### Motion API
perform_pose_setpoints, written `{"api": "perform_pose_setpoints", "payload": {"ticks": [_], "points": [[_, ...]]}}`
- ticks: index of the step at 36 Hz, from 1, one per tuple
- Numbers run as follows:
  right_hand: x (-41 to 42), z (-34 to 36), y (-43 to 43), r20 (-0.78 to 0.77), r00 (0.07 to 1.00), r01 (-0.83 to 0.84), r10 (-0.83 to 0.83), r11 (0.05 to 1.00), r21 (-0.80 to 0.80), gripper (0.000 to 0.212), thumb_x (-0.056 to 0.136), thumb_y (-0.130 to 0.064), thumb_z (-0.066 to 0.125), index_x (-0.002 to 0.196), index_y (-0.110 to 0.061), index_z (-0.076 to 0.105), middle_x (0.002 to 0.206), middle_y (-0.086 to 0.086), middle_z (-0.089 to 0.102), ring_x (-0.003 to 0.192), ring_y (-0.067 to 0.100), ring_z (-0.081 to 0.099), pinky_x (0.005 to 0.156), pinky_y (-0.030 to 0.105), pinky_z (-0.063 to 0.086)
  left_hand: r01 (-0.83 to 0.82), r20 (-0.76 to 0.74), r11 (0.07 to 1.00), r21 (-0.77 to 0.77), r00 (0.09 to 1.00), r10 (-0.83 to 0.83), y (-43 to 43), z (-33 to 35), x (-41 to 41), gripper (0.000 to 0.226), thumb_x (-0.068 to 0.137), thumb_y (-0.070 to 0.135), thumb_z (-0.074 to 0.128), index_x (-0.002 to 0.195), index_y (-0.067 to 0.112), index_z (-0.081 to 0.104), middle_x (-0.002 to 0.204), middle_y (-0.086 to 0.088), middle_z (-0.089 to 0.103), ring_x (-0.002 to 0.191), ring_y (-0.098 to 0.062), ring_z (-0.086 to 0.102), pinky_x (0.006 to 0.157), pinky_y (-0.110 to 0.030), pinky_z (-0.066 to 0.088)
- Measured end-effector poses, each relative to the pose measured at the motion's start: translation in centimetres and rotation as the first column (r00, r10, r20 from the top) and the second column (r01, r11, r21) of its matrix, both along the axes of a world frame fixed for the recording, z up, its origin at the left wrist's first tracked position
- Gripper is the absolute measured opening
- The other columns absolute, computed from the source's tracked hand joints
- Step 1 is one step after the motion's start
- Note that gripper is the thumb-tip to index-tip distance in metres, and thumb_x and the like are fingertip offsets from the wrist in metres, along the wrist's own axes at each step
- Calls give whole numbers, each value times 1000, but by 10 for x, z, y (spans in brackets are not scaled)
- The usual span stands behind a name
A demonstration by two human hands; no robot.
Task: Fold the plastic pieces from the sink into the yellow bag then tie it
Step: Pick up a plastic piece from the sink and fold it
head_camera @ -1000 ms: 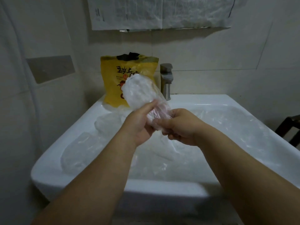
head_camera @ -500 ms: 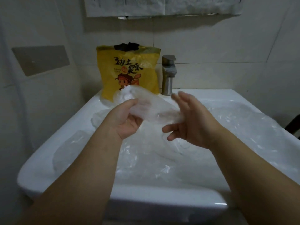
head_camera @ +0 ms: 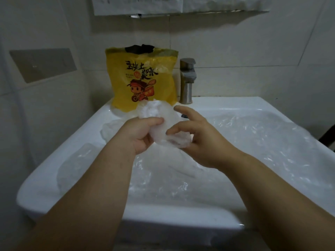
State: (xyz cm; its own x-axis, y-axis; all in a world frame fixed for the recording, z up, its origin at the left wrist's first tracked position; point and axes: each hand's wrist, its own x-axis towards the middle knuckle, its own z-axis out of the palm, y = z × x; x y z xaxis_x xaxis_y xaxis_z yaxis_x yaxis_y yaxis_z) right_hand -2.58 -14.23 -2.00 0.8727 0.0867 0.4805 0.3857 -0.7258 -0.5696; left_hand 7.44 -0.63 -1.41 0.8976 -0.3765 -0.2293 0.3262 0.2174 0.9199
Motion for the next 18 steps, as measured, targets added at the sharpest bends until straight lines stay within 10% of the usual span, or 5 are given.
{"api": "perform_pose_setpoints", "payload": {"ticks": [3, 6, 18], "points": [[-1, 3, 3, -16, 997, -72, 73, 996, 49, 14, 89, -18, 66, 101, -16, 72, 126, -2, 61, 113, 2, 51, 92, 15, 40, 32, 147, 996, 81, 988, -44, -4, -1, -5, 23, 77, -12, 68, 97, -1, 61, 88, -14, 69, 74, -22, 69, 56, -24, 57], [-2, 7, 4, -67, 997, -14, 28, 979, 204, 18, 90, -23, 64, 90, -5, 69, 82, 6, 67, 72, 12, 58, 67, 25, 46, 112, 249, 986, 126, 958, -141, -8, -3, -9, 28, 71, -10, 71, 96, 4, 68, 85, -9, 70, 77, -19, 67, 62, -23, 56], [6, 7, -11, -330, 920, 366, -213, 767, 527, 70, 74, -39, 79, 125, -19, 35, 99, -4, 53, 84, 11, 57, 66, 18, 48, 337, 289, 933, 126, 888, -359, -11, -5, -23, 54, 79, -29, 38, 117, 1, 63, 117, -19, 67, 107, -29, 65, 86, -29, 57]]}}
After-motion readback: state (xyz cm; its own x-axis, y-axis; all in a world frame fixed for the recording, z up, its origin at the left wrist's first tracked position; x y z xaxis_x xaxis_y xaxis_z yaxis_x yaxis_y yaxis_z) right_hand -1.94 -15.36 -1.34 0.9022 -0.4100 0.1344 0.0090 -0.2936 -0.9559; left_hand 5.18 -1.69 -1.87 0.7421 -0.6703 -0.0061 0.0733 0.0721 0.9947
